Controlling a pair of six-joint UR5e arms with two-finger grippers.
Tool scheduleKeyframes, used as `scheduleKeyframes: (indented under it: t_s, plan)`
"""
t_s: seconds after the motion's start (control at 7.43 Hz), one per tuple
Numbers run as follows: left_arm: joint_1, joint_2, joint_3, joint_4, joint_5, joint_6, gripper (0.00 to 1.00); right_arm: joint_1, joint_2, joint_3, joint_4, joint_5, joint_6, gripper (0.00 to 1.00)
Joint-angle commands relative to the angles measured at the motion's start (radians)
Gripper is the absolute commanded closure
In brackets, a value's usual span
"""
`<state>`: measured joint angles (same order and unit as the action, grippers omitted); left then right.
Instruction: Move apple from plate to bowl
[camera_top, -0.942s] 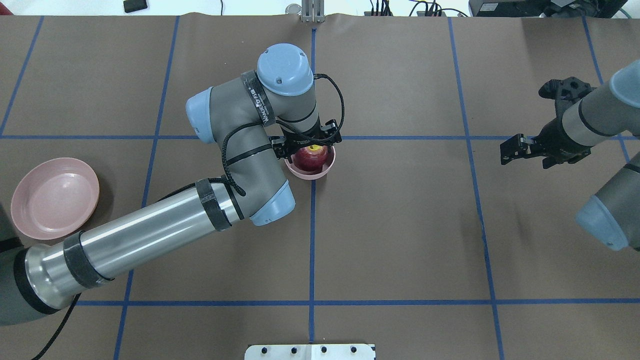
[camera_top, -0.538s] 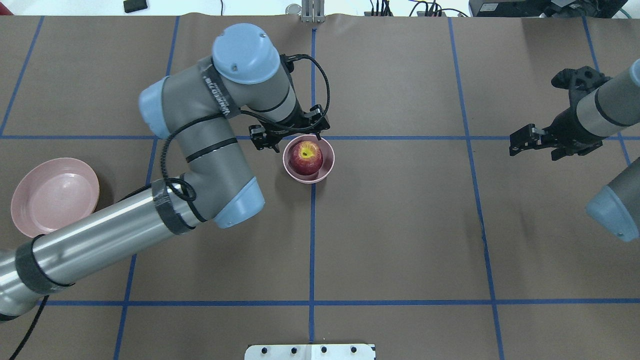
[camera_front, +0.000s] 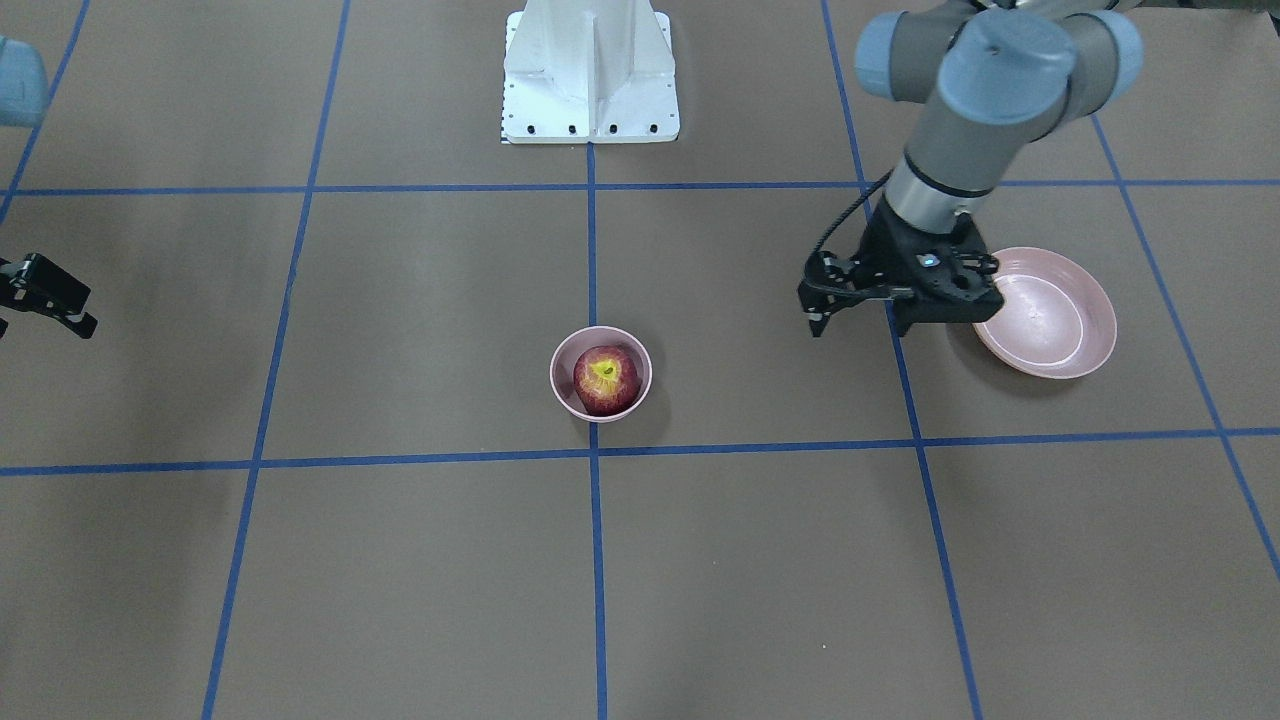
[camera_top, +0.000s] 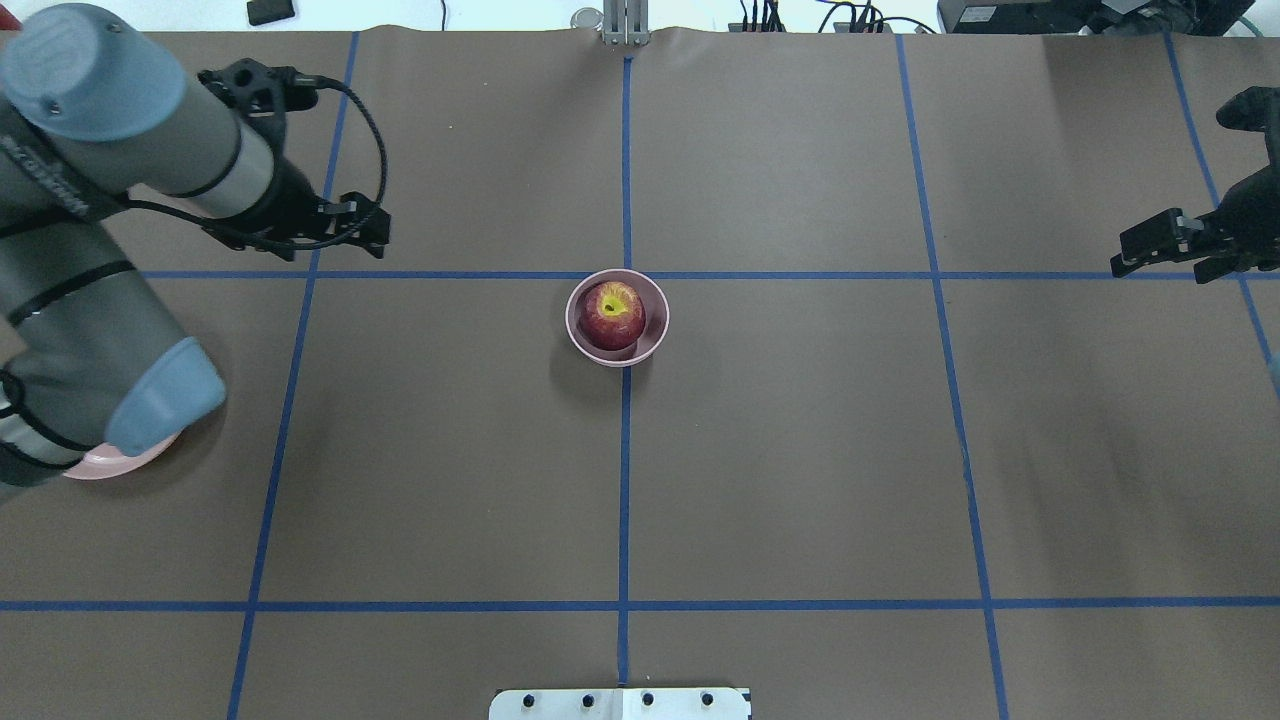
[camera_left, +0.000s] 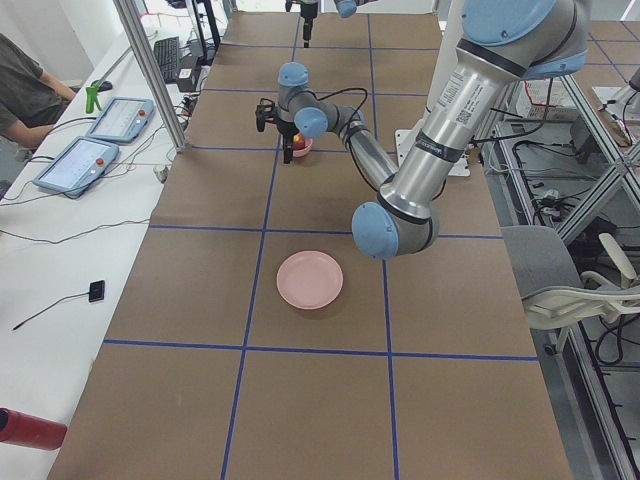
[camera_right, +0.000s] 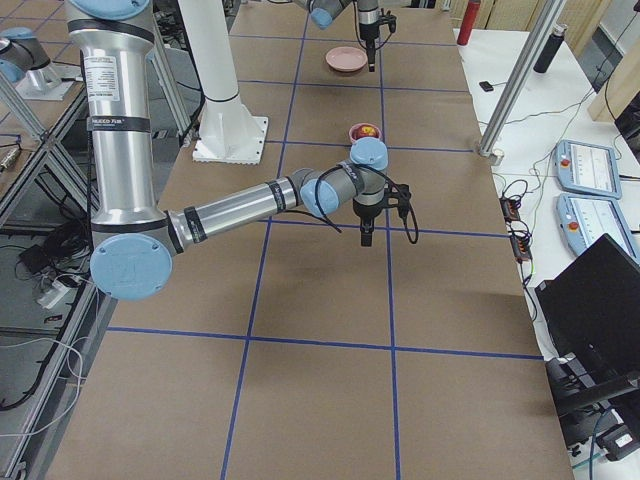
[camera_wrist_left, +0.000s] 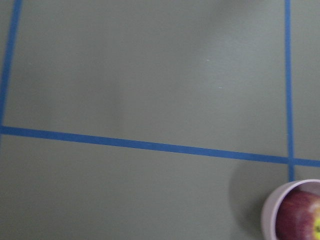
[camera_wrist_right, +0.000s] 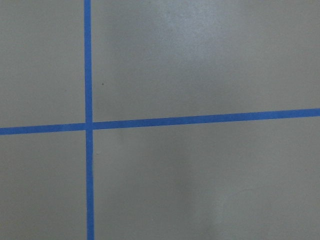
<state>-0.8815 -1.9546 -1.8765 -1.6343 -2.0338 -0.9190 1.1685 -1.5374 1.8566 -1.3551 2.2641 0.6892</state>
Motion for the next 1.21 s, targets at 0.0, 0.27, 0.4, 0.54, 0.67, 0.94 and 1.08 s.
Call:
scheduleKeyframes:
  t_s: [0.0,0.27,0.4,0.54,0.67,0.94,1.08]
  plan:
    - [-0.193,0.21,-0.033,-0.005,-0.11,0.37,0.03,0.051,-0.01,-0.007,-0.007,0.003,-0.072,0.0]
    - [-0.336,0.372,-0.023,-0.007,-0.17,0.645,0.03,0.062,-0.023,-0.005,-0.002,0.009,-0.079,0.0]
    - [-0.396,0.446,-0.02,-0.019,-0.201,0.69,0.02,0.062,-0.032,-0.002,0.005,0.009,-0.077,0.0]
    - [-0.457,0.479,-0.006,-0.038,-0.254,0.721,0.02,0.062,-0.038,-0.004,0.008,0.008,-0.079,0.0]
    - [-0.482,0.529,-0.018,-0.039,-0.282,0.756,0.02,0.062,-0.041,-0.005,0.008,0.008,-0.079,0.0]
    - [-0.485,0.542,-0.012,-0.041,-0.279,0.813,0.02,0.062,-0.044,-0.001,0.008,0.008,-0.079,0.0]
    - [-0.485,0.539,-0.019,-0.041,-0.281,0.81,0.02,0.062,-0.05,0.004,0.008,0.008,-0.079,0.0]
